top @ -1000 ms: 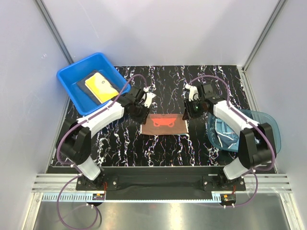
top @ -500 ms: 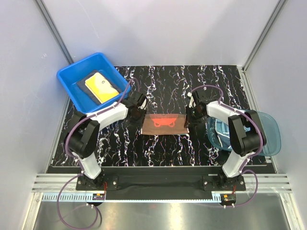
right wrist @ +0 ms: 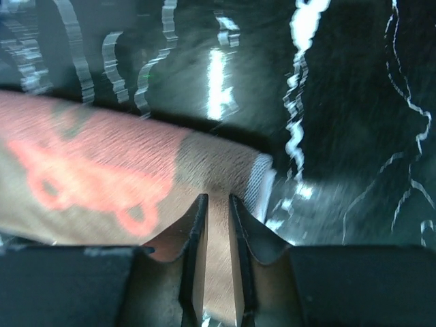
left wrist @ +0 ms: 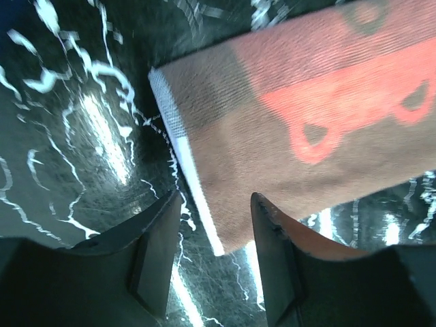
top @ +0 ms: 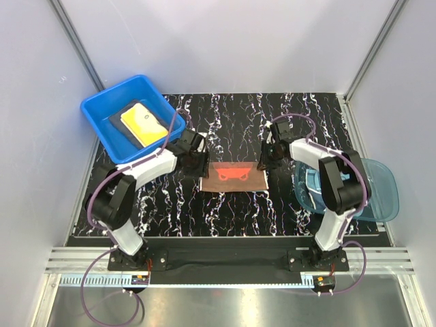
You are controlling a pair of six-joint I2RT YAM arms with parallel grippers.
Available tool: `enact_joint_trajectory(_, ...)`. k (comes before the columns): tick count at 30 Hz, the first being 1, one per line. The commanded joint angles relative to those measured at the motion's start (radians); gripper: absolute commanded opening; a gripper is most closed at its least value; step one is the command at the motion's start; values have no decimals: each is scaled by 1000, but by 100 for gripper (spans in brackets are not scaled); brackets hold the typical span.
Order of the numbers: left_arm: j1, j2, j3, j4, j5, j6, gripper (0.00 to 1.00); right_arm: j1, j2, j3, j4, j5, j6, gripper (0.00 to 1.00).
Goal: Fold and stack the towels
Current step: Neatly place the folded towel into the bin
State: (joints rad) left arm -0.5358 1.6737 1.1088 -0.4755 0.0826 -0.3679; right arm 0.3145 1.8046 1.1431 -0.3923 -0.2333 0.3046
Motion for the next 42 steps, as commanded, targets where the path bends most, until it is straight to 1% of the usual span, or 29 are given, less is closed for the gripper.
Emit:
enact_joint_trajectory(1, 22, 37, -39, 87, 49, -26, 50, 5, 58, 44, 50, 37, 7, 25)
enact_joint_trajectory(3, 45, 50, -63, 112, 51, -35, 51, 5, 68, 63, 38, 26, -1, 25)
enact_joint_trajectory(4, 53, 54, -70, 126, 74, -37, 51, 5, 64, 69, 32, 25, 1, 25)
enact_joint_trajectory(7, 71, 55, -93, 175, 136, -39, 52, 6, 6, 64, 18, 15, 1, 28)
enact_joint_trajectory(11, 71, 67, -95, 201, 175, -31, 52, 5, -105, 50, 0, 14, -9, 34)
enact_joint_trajectory(12, 73, 76, -98, 202, 178, -35, 52, 6, -119, 49, -5, 12, -12, 38)
enact_joint_trajectory(16, 71, 93, -116, 227, 197, -63, 52, 6, -163, 30, -13, 5, -24, 45)
enact_joint_trajectory(18, 73, 110, -110, 209, 183, -80, 51, 6, -179, 23, -7, -1, -25, 51)
enact_joint_trajectory(19, 71, 132, -107, 199, 172, -85, 50, 5, -183, 17, -5, -11, -25, 56)
enact_joint_trajectory(20, 69, 139, -101, 175, 163, -97, 48, 6, -191, 15, -3, -14, -27, 57)
enact_joint_trajectory(21, 69, 144, -99, 161, 132, -101, 43, 5, -194, 14, -6, -17, -30, 58)
enact_joint_trajectory(22, 66, 149, -98, 149, 120, -106, 40, 5, -198, 14, -10, -14, -30, 61)
enact_joint_trajectory(24, 54, 147, -95, 109, 77, -108, 33, 5, -214, 14, -11, -15, -33, 64)
enact_joint_trajectory(25, 48, 144, -90, 94, 69, -105, 20, 6, -221, 14, -13, -15, -35, 73)
enact_joint_trajectory(26, 43, 139, -72, 60, 62, -91, 13, 5, -238, 15, -16, -14, -35, 83)
enact_joint_trajectory(27, 30, 135, -60, 37, 51, -82, 4, 5, -247, 18, -19, -12, -33, 100)
enact_joint_trajectory(28, 20, 129, -46, 14, 19, -69, 0, 5, -257, 23, -20, -6, -26, 100)
enact_joint_trajectory(30, 0, 94, -14, -29, -9, -28, 0, 6, -293, 26, -23, -8, -16, 100)
enact_joint_trajectory(34, -3, 14, 35, -124, -38, 56, 0, 5, -367, 30, -34, 3, 2, 100)
enact_joint_trajectory(35, -3, 3, 46, -150, -58, 88, 0, 6, -379, 32, -42, 2, 2, 100)
enact_joint_trajectory(36, -3, -17, 57, -172, -111, 102, 0, 5, -387, 30, -43, 0, 2, 100)
enact_joint_trajectory(38, 0, -26, 95, -242, -144, 148, 0, 6, -416, 27, -46, 2, 1, 100)
enact_joint_trajectory(40, -1, -45, 129, -284, -193, 182, 0, 5, -441, 23, -46, 2, 2, 100)
enact_joint_trajectory(42, 0, -63, 146, -301, -230, 248, 0, 5, -447, 24, -45, -3, 4, 100)
